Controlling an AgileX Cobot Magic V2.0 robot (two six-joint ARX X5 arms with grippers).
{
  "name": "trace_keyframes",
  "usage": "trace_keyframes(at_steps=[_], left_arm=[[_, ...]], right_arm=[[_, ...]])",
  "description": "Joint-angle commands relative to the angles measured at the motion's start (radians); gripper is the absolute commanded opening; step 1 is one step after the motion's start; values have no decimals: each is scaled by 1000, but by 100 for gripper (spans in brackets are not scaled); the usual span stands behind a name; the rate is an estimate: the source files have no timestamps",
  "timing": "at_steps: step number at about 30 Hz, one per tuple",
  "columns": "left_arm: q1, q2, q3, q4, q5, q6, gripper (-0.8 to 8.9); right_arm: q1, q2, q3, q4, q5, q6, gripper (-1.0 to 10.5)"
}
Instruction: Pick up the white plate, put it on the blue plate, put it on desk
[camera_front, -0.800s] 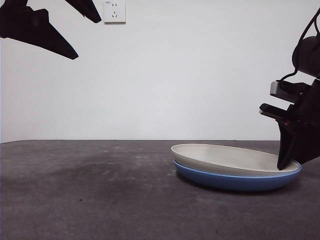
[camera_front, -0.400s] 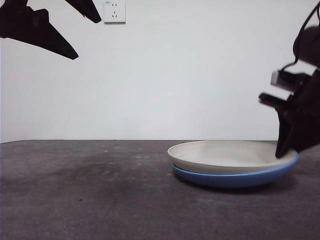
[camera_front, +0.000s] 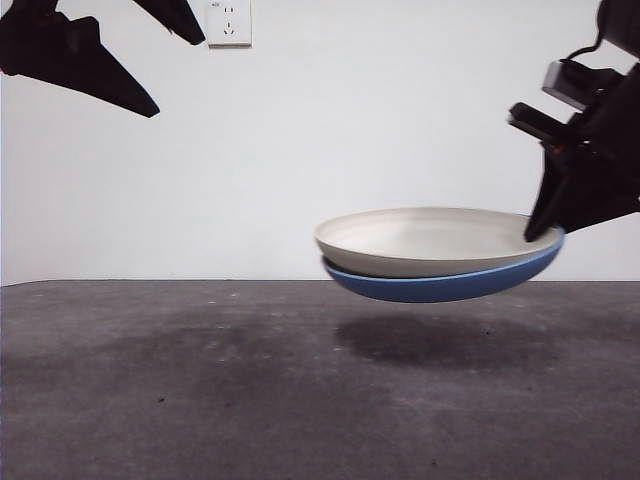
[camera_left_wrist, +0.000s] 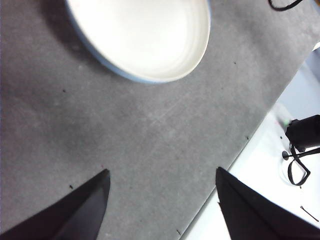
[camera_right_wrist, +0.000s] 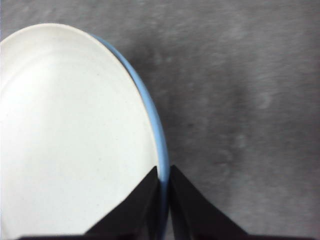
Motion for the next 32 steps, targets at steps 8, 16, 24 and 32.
trace_keyframes(at_steps=[8, 16, 24, 32], left_arm=[[-4, 5, 13, 12, 6, 19, 342], [-5, 5, 13, 12, 6, 17, 342], [-5, 5, 13, 12, 6, 16, 342], [-5, 5, 13, 11, 6, 16, 342]], right_arm=[[158, 18, 14, 135, 56, 135, 8], [239, 110, 14, 211, 81, 191, 8], [259, 229, 14, 286, 83, 236, 8], [259, 311, 25, 298, 79, 240, 8]])
